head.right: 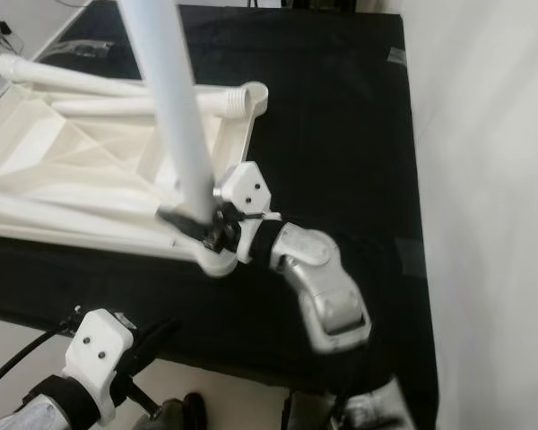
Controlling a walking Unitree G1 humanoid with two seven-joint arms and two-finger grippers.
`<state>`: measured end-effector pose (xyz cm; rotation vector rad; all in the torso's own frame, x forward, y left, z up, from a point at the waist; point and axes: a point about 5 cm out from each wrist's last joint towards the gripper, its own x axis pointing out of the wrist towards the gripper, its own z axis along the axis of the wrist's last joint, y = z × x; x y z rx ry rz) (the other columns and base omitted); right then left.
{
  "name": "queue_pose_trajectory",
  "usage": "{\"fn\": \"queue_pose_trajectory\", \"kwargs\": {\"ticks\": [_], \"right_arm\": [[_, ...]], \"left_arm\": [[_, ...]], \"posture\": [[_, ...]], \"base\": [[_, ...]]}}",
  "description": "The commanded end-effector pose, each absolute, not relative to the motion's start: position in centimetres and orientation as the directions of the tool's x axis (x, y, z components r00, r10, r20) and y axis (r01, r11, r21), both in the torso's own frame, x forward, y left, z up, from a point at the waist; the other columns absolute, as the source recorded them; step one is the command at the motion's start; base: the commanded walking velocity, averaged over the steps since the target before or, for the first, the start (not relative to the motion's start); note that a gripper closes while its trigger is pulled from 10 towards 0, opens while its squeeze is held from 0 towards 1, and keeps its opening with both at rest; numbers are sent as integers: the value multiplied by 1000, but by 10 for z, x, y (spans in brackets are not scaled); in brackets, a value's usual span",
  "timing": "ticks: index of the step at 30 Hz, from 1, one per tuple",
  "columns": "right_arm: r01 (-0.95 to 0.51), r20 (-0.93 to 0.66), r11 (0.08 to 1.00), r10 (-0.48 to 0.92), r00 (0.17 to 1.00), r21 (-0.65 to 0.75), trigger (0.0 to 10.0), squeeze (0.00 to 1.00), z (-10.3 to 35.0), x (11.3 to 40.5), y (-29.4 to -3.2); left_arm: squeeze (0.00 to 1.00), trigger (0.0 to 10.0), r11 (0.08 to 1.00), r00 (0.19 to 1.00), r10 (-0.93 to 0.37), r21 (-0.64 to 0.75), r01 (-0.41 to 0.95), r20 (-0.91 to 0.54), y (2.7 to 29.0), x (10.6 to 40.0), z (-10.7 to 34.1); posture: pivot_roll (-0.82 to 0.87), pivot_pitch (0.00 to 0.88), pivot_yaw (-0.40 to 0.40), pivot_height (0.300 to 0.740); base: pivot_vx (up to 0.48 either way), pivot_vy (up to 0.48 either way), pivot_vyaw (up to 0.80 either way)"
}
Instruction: Building children table
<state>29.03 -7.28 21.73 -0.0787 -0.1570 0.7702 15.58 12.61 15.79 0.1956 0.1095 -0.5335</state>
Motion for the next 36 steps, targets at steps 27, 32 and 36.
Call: {"fn": "queue_pose_trajectory", "kwargs": {"ticks": [27,32,36], "right_arm": [[-98,-166,995,96,981,-6,10000,0,164,261,-125],[-89,-175,996,89,980,7,10000,0,165,262,-123],[-112,-172,993,116,978,33,10000,0,164,264,-120]], "left_arm": [[0,10000,840,864,-495,205,502,-87,135,177,175],[0,10000,840,861,-506,196,505,-51,136,182,184],[0,10000,832,835,-543,189,522,88,138,198,219]], "posture": [[47,314,45,740],[45,312,45,740],[37,292,46,740]], "base": [[0,0,0],[0,0,0],[0,0,0]]}}
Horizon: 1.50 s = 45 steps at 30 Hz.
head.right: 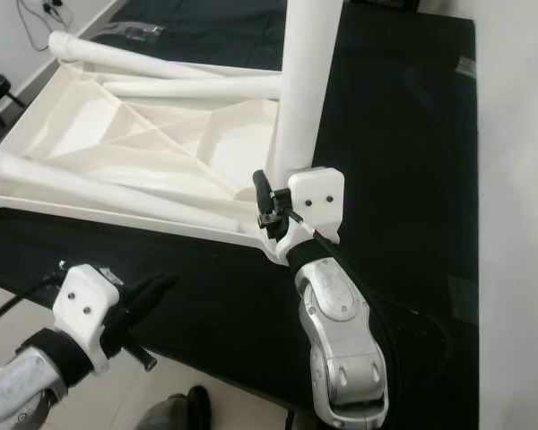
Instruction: Building children table
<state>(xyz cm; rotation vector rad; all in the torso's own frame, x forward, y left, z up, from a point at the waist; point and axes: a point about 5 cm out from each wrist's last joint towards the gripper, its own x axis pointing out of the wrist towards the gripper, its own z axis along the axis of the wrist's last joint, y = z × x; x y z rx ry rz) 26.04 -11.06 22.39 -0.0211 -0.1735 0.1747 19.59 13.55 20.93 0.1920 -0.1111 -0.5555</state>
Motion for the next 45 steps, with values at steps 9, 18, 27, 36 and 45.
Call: {"fn": "queue_pose_trajectory", "kwargs": {"ticks": [9,18,27,36,45], "right_arm": [[-184,-172,982,189,967,43,10000,0,160,267,-111],[-320,-148,947,321,936,27,10000,0,159,266,-88],[-407,-120,913,406,906,13,10000,0,161,264,-73],[-430,-109,903,429,897,14,10000,0,161,264,-68],[-448,-111,894,447,888,18,10000,0,160,264,-65]], "left_arm": [[1000,10000,792,729,-608,180,583,314,146,223,281],[1000,10000,617,529,-771,207,759,356,133,270,340],[1000,10000,412,354,-892,182,893,281,95,301,359],[1000,10000,94,61,-984,196,976,169,67,292,359],[0,10000,-171,-186,-982,268,948,33,68,278,361]], "posture": [[32,255,49,740],[33,208,63,740],[31,202,74,740],[25,207,87,740],[17,209,89,740]], "base": [[0,0,0],[0,0,0],[0,0,0],[0,0,0],[0,0,0]]}}
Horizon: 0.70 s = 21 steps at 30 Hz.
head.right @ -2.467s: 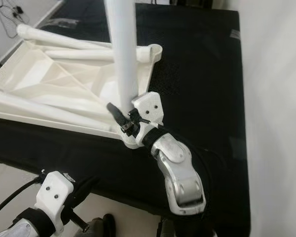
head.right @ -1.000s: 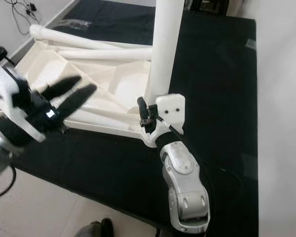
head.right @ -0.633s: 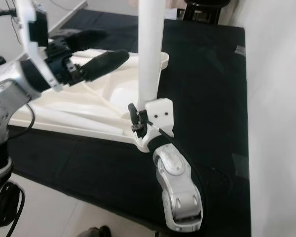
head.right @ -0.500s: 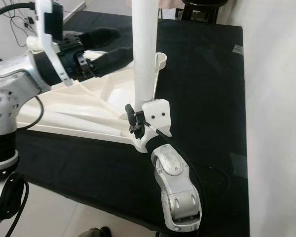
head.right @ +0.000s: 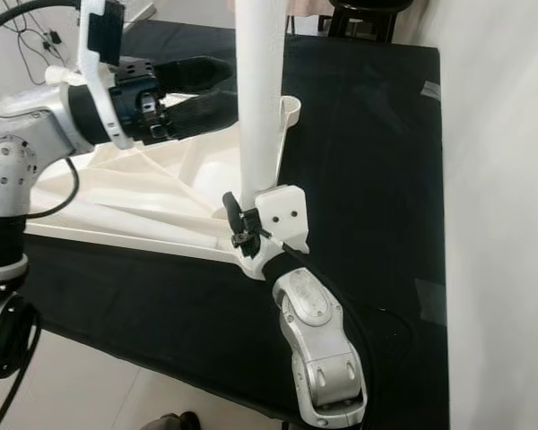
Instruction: Building children table
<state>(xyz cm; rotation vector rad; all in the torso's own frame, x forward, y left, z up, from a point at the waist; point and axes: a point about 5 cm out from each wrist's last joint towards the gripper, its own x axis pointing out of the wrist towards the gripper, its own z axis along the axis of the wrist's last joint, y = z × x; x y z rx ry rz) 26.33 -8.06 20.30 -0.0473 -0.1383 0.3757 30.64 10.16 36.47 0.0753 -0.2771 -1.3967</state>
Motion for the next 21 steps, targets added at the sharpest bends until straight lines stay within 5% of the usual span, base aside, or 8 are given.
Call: {"fn": "queue_pose_trajectory", "kwargs": {"ticks": [1,12,21], "right_arm": [[-448,-111,894,448,887,19,10000,0,160,264,-65],[-461,-119,887,459,880,19,10000,0,158,265,-65],[-469,-122,883,467,876,14,10000,0,158,266,-65]], "left_arm": [[0,10000,-157,-172,-985,282,946,31,74,278,362],[0,10000,-15,-37,-998,363,932,54,112,276,371],[0,10000,132,71,-983,388,912,167,106,294,375]], "posture": [[22,211,87,740],[27,215,74,740],[22,214,70,740]], "base": [[0,0,0],[0,0,0],[0,0,0]]}}
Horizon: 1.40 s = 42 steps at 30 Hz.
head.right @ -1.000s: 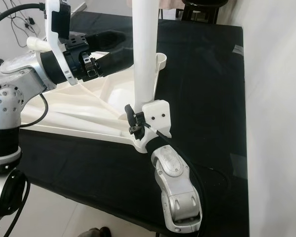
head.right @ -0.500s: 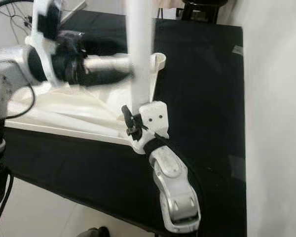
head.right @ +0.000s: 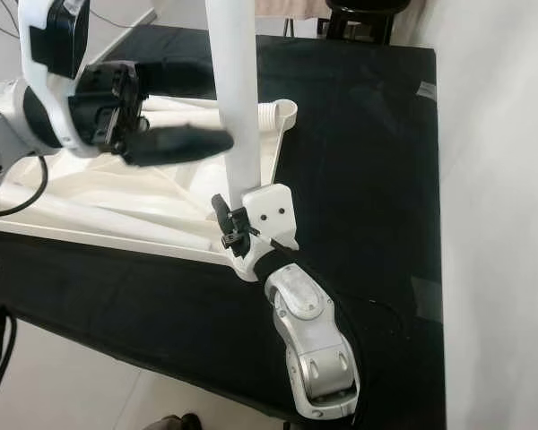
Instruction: Building children table
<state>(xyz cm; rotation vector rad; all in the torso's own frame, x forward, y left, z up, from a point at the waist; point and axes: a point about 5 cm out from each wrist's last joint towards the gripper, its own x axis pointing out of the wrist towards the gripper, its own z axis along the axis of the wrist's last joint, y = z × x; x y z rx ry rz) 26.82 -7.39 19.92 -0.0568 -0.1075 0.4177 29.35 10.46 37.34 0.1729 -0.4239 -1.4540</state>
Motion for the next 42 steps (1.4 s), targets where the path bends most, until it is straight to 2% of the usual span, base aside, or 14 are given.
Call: {"fn": "queue_pose_trajectory", "kwargs": {"ticks": [1,3,4,5,6,9,10,17,32,33,35,37,38,42], "right_arm": [[-470,-121,882,468,875,13,10000,0,158,266,-65],[-470,-121,882,468,875,13,10000,0,158,266,-65],[-471,-120,882,469,875,13,10000,0,158,266,-65],[-471,-120,882,469,875,13,10000,0,158,266,-65],[-471,-120,882,469,875,12,10000,0,158,266,-65],[-471,-118,882,469,875,12,10000,0,158,266,-65],[-471,-117,882,469,876,11,10000,0,159,266,-65],[-471,-118,882,469,875,11,10000,0,158,265,-66],[-471,-104,882,470,877,11,10000,0,160,265,-65],[-502,-76,864,503,861,33,10000,1000,163,265,-64],[-658,9,747,660,751,97,10000,1000,174,262,-57],[-791,52,610,789,612,60,10000,1000,184,262,-59],[-791,52,610,789,612,60,10000,1000,184,262,-59],[-874,31,478,878,478,-83,10000,1000,195,277,-78]], "left_arm": [[0,10000,188,113,-969,355,916,221,98,302,373],[0,10000,188,113,-969,355,916,221,98,302,373],[0,8627,205,125,-962,338,919,242,96,305,372],[0,8627,205,125,-962,338,919,242,96,305,372],[0,0,216,132,-955,318,923,265,94,307,371],[0,0,212,130,-952,291,933,277,93,307,367],[0,0,159,93,-959,236,959,269,87,304,355],[0,0,61,18,-972,175,983,235,75,298,339],[0,0,40,6,-982,177,983,190,73,297,335],[0,0,39,5,-982,180,983,187,73,296,336],[0,0,29,-6,-983,186,982,185,73,294,337],[0,0,18,-18,-983,192,981,184,71,291,337],[0,0,18,-18,-983,192,981,184,71,291,337],[0,0,2,-36,-983,204,979,181,69,286,338]], "posture": [[15,214,73,740],[15,214,73,740],[15,214,73,740],[15,214,73,740],[13,215,73,740],[10,216,72,740],[10,215,69,740],[12,215,72,740],[11,202,78,740],[13,199,81,740],[18,197,86,740],[21,194,88,740],[21,194,88,740],[23,192,90,740]], "base": [[0,0,0],[0,0,0],[0,0,0],[0,0,0],[0,0,0],[0,0,0],[0,0,0],[0,0,0],[0,0,0],[0,0,0],[0,0,0],[0,0,0],[0,0,0],[0,0,0]]}}
